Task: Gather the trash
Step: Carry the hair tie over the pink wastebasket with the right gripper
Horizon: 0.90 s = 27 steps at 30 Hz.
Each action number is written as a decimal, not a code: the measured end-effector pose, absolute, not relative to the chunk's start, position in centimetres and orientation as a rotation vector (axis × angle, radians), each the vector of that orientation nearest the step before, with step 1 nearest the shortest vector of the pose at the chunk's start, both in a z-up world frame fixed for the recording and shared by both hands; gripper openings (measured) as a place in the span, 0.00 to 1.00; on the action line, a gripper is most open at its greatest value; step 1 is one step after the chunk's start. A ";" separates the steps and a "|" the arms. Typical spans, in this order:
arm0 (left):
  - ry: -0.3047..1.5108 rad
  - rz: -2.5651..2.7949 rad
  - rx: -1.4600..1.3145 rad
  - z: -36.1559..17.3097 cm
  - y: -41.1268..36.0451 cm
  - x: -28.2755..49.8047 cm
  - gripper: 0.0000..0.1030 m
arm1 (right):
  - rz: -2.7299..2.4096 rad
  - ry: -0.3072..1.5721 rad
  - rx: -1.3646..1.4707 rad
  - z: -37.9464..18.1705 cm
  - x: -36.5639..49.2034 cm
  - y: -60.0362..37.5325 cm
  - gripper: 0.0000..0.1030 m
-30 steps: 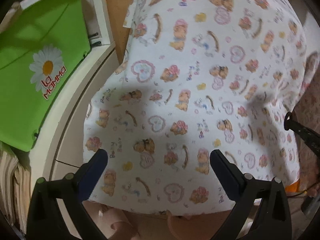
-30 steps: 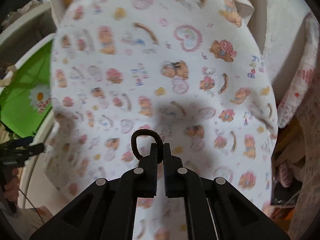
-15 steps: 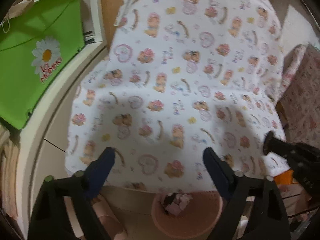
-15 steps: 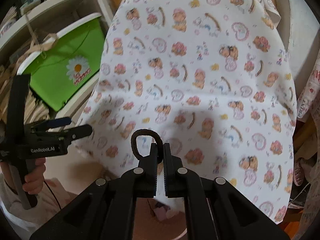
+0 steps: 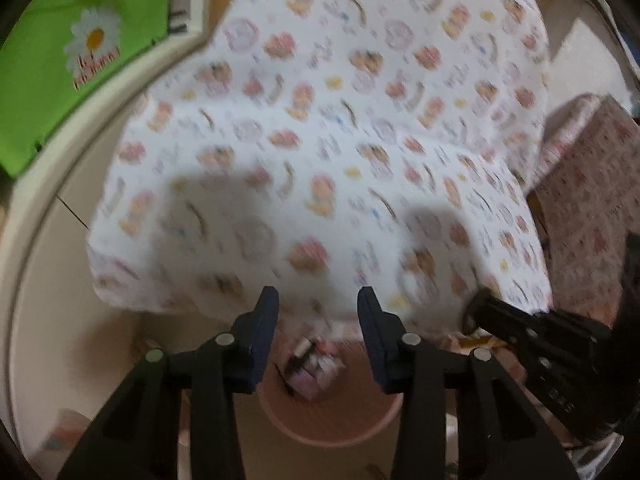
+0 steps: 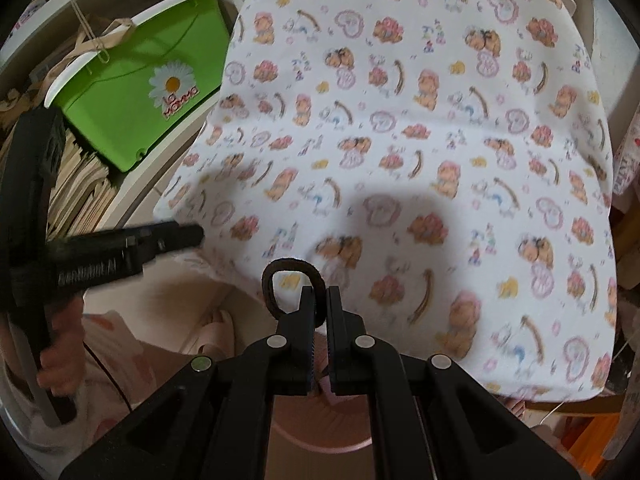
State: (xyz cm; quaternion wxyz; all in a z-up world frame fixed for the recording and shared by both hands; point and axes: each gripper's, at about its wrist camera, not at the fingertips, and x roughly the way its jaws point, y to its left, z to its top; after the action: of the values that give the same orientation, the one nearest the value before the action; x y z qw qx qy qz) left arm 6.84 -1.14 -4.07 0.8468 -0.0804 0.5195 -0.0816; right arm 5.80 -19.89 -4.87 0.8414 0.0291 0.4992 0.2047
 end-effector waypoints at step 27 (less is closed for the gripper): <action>1.286 -0.161 -0.005 -12.9 -3.5 4.9 0.57 | 0.392 1.250 -0.057 -14.6 3.4 -19.0 0.09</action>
State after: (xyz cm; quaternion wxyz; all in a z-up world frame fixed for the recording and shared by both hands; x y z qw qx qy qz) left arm 4.92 -3.46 -12.94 0.7972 -0.0024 0.5990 -0.0750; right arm 3.44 -18.98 -14.62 0.7927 -0.0263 0.5811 0.1824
